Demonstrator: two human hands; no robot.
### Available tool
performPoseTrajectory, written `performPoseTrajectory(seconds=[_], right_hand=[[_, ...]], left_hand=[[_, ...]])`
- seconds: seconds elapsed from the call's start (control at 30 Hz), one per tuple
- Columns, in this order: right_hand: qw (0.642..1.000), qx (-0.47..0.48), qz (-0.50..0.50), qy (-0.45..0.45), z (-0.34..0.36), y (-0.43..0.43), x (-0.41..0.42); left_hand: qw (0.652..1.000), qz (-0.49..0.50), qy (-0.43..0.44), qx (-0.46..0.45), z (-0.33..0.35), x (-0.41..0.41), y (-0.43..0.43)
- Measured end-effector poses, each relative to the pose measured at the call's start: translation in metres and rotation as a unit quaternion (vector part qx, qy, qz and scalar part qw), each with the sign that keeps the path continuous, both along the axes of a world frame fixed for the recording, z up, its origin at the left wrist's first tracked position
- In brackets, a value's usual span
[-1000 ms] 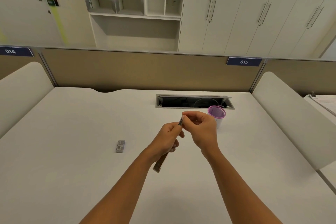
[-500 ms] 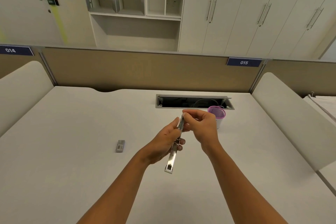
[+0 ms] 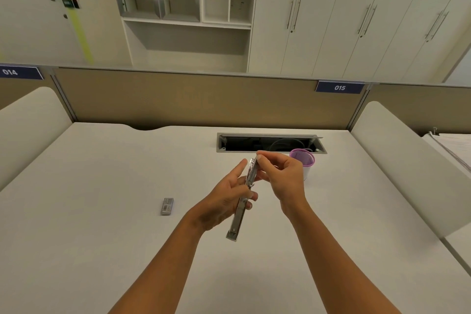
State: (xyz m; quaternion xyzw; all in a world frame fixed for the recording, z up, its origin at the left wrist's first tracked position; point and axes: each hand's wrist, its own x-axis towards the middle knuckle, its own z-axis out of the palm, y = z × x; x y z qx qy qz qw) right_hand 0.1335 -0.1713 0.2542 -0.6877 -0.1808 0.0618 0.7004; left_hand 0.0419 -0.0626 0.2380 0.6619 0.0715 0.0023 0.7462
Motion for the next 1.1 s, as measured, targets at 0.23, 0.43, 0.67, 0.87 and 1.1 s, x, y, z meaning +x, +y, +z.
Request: performPoseTrajectory(seconds=[0.23, 0.43, 0.67, 0.87, 1.1], right_hand=[[0.998, 0.011, 0.005, -0.057, -0.001, 0.004, -0.007], [1.0, 0.026, 0.01, -0.004, -0.009, 0.005, -0.006], [0.994, 0.046, 0.021, 0.092, -0.021, 0.004, -0.008], [0.992, 0.051, 0.03, 0.115, -0.023, 0.009, -0.008], [0.945, 0.159, 0.012, 0.285, -0.033, 0.011, -0.004]], left_hand=[[0.997, 0.066, 0.03, -0.023, 0.005, 0.002, 0.0], [0.996, 0.062, 0.058, -0.036, 0.004, 0.003, 0.004], [0.991, 0.105, 0.036, -0.07, -0.007, 0.002, 0.003], [0.985, 0.138, 0.043, -0.092, -0.012, 0.005, 0.002], [0.974, 0.208, 0.02, 0.091, -0.018, 0.008, -0.002]])
